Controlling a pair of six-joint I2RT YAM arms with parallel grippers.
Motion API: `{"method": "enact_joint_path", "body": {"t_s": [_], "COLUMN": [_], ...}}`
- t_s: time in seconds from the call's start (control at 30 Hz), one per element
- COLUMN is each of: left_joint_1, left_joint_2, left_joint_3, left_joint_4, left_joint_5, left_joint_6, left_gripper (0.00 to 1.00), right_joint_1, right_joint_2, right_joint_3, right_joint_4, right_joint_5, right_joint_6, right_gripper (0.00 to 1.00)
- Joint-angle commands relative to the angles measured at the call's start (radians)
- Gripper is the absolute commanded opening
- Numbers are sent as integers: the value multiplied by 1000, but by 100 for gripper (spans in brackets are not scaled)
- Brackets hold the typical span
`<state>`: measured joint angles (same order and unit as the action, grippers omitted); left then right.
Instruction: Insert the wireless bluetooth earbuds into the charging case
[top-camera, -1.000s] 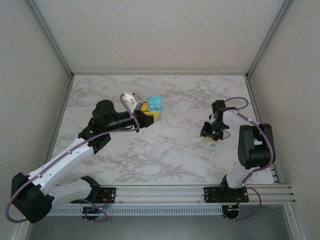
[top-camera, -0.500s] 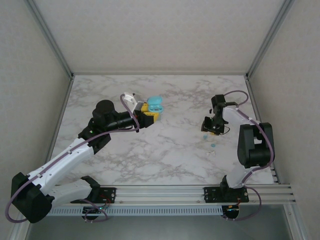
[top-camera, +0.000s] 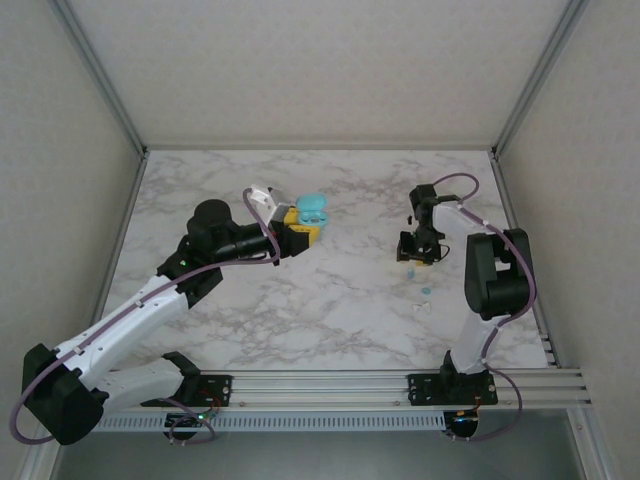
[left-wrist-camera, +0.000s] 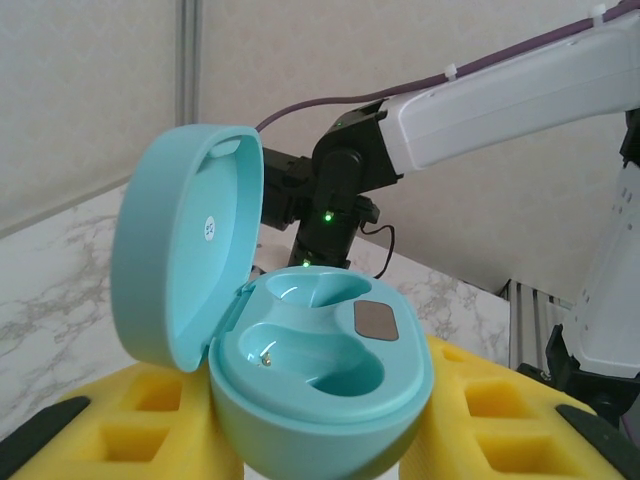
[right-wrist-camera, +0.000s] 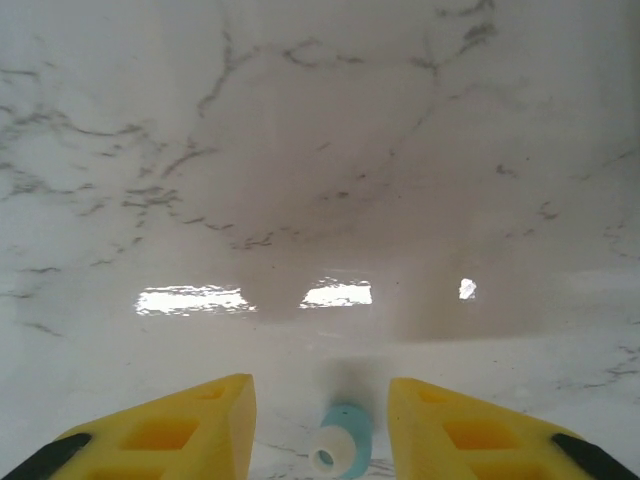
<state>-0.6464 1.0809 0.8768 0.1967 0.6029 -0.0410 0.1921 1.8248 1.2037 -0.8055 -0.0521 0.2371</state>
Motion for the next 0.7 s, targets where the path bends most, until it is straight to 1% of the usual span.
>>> {"method": "enact_joint_path", "body": {"t_s": [0.0, 0.07, 0.1, 0.13, 0.3, 0.33, 0.4, 0.43, 0.5, 0.53, 0.6, 0.67], "left_joint_1": [-9, -9, -9, -9, -10, -10, -10, -10, -10, -10, -10, -10], "left_joint_2": [-11, -13, -13, -13, -12, -13, -13, -15, -19, -21, -22, -25], "left_joint_3": [34, 33, 31, 30, 30, 30, 31, 32, 31, 29, 27, 25], "left_joint_4": [-9, -13, -13, -10, -9, -9, -11, -14, -15, -16, -16, -16], "left_joint_5": [-8, -10, -11, -11, -8, -8, -9, -9, -11, -13, -14, -17], "left_joint_6": [16, 18, 18, 18, 16, 16, 18, 18, 18, 17, 16, 14], "left_gripper": [23, 23, 23, 23, 23, 23, 23, 23, 23, 23, 23, 23], "right_joint_1": [0, 0, 0, 1, 1, 0, 0, 0, 2, 3, 6, 15], "right_joint_2": [4, -2, -6, -12, -20, -26, -40, -49, -66, -73, -88, -102], "right_joint_3": [-22, -40, -51, -61, -83, -86, -90, -93, -94, -95, -101, -123], "right_joint_4": [-30, -28, -24, -19, -24, -19, -11, -2, 9, 17, 37, 89], "right_joint_5": [25, 18, 9, 4, 19, 7, -24, -39, -64, -84, -169, -314], "right_joint_6": [38, 41, 40, 40, 39, 36, 41, 40, 39, 38, 43, 72], "right_gripper": [38, 35, 32, 31, 28, 25, 23, 19, 17, 17, 18, 19]}}
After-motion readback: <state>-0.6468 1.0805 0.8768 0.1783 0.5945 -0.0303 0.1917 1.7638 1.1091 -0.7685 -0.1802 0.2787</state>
